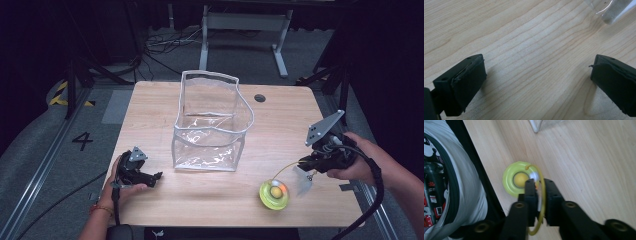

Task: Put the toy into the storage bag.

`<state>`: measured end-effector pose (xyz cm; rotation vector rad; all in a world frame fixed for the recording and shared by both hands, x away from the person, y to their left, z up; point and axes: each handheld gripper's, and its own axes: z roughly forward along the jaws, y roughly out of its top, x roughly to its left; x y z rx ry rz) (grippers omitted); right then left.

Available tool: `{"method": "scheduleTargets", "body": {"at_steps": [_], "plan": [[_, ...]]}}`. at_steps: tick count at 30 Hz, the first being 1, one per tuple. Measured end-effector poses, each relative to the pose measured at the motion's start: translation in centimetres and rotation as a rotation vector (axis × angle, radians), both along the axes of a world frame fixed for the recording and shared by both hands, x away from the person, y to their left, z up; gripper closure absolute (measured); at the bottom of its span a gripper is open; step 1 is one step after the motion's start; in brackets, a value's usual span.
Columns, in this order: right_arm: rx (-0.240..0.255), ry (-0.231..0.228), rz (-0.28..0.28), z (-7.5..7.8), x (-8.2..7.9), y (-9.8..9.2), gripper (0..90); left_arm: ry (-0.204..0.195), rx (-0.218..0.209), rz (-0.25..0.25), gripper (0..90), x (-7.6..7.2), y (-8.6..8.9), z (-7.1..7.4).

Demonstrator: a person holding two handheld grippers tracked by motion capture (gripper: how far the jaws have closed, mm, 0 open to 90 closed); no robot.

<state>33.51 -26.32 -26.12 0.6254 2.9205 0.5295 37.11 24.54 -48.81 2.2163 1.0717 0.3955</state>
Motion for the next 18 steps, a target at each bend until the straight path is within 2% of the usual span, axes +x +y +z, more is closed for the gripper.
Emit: {"method": "scheduleTargets", "body": {"at_steps": [5, 6, 8, 15, 16, 18], "plan": [[-0.015, -0.007, 0.030, 0.5, -0.1, 0.4, 88.2, 0.000, 0.000, 0.000, 0.4, 0.0, 0.0, 0.0], [-0.018, -0.021, 0.029, 0.7, -0.1, 0.4, 88.2, 0.000, -0.001, 0.000, 0.4, 0.0, 0.0, 0.0], [-0.008, -0.018, 0.026, 0.9, 0.0, 0.3, 88.3, 0.000, 0.000, 0.000, 0.4, 0.0, 0.0, 0.0], [-0.004, -0.049, 0.014, 1.9, 0.4, -0.2, 88.4, 0.000, 0.000, 0.000, 0.4, 0.0, 0.0, 0.0], [-0.014, -0.062, 0.003, 2.3, 0.6, -0.3, 88.4, 0.000, 0.000, 0.000, 0.4, 0.0, 0.0, 0.0], [-0.015, -0.060, 0.005, 2.4, 0.7, -0.3, 88.4, 0.000, 0.000, 0.000, 0.4, 0.0, 0.0, 0.0]]}}
